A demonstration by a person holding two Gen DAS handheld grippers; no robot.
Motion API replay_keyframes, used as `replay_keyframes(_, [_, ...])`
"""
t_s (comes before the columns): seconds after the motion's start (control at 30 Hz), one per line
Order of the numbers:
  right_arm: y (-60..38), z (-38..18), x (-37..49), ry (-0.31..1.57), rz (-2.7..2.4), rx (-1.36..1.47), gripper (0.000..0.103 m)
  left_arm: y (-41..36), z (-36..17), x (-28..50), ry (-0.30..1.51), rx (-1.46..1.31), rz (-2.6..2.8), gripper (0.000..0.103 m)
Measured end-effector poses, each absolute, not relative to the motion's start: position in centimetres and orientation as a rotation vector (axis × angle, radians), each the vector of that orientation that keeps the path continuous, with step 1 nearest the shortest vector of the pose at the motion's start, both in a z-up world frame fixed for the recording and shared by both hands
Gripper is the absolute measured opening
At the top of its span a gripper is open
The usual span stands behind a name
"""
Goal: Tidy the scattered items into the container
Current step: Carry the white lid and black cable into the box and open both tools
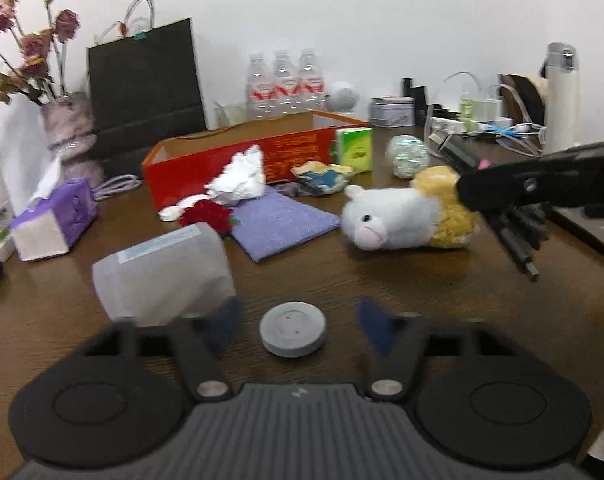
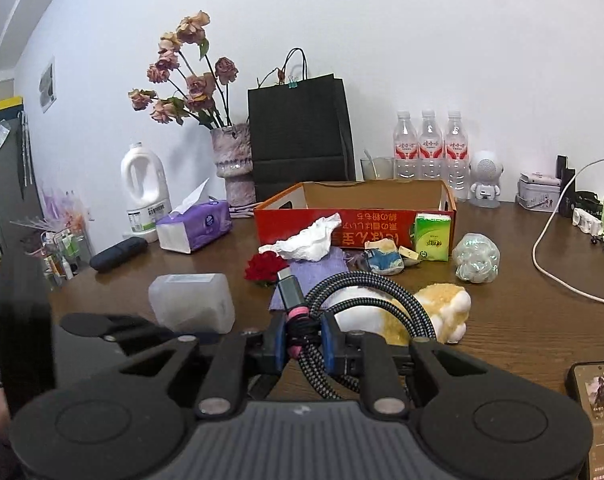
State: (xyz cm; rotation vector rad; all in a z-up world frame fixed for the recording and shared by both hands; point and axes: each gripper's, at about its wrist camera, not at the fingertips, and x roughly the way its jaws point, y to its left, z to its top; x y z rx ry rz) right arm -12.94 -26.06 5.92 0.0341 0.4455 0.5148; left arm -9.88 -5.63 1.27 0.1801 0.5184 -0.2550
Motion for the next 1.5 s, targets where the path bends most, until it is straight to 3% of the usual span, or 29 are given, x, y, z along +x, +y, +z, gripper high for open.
replay_keyframes(0.17, [-25.9, 5.5, -12.8, 0.458, 0.525, 0.041, 0.017, -4.8, 0.7, -8.1, 0.619, 0.081, -0.254, 0.04])
replay_keyframes(0.4, [-26.0, 5.9, -12.8, 0.439, 0.518, 0.046, 0.017, -4.9, 1.1, -8.5, 0.606, 0.061, -0.27, 0.039])
replay_keyframes(0.6, [-26.6, 9.2, -10.6, 0.392, 0.574, 0.072, 0.017, -2.6, 9.4, -7.2, 0.416, -0.022, -0.341, 0.039])
replay_keyframes(0.73, [-26.2, 13.9, -4.6, 0.327, 0.571, 0.022, 0.017, -1.5, 14.6, 0.4, 0.316, -0.001, -0.271, 0.039])
replay_keyframes(0.87, [-24.8, 17.3, 5.4, 0.37, 0.56, -0.012, 0.017, -1.5, 16.9, 11.6, 0.376, -0.028, -0.21, 0.039])
replay_keyframes(1.0, [-22.1, 17.9, 16.9, 0.51, 0.594, -0.054, 0.017, -2.6, 15.2, 22.0, 0.475, 0.021, -0.157, 0.04])
replay_keyframes(1.13, [-19.9, 14.9, 27.1, 0.685, 0.558, -0.07, 0.017, -3.2, 10.7, 30.1, 0.622, 0.107, -0.049, 0.04])
replay_keyframes(1.5, [-16.6, 4.9, 37.1, 0.917, 0.442, -0.225, 0.018, -1.6, 5.9, 35.3, 0.798, 0.135, -0.075, 0.041])
